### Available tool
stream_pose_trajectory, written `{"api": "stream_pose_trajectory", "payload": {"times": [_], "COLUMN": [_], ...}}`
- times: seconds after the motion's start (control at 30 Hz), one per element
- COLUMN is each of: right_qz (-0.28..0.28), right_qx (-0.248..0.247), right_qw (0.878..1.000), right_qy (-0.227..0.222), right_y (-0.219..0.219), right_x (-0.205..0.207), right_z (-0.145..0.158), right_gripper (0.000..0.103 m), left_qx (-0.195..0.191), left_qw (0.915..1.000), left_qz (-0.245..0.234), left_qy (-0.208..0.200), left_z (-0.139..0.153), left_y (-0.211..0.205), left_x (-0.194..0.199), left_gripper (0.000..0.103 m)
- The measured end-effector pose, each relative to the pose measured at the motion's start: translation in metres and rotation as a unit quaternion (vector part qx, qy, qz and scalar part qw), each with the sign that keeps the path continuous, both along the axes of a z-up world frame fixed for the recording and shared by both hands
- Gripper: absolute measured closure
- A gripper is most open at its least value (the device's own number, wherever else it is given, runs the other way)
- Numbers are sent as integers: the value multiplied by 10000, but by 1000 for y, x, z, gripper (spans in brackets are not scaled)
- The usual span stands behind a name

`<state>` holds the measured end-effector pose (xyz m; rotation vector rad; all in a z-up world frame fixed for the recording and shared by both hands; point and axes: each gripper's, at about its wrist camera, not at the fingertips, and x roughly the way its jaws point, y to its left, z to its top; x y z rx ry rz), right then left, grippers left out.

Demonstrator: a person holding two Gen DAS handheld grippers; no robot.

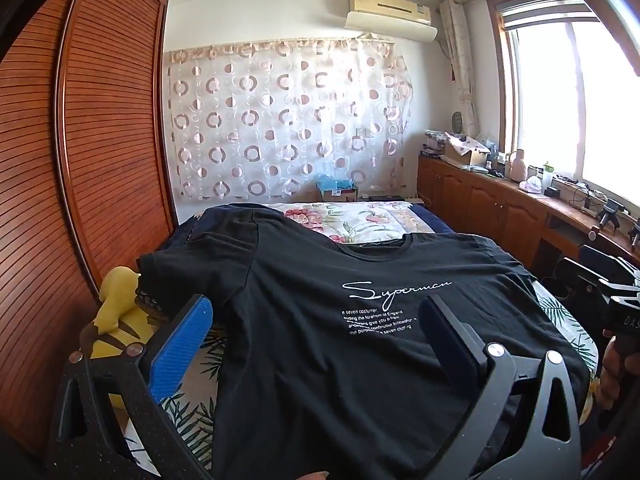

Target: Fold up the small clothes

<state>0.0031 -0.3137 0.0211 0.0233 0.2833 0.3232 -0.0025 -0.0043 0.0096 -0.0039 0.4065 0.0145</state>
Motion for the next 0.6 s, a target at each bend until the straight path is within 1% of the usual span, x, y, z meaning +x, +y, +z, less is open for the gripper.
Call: {"api": "stream_pose_trajectory", "payload": {"times": [0.6], "right_qz": [27], "right_qx": [0], "right_qw": [10000], "right_qy": [-21], "right_y": [-1], "right_x": [-2], "right_z": [0], "right_gripper": [0], "left_qx": [49], "left_qw": [10000], "left_qz": [-16], "left_qy": [-5], "left_z": [4], "left_y": [-4], "left_x": [-6], "left_gripper": [0]}}
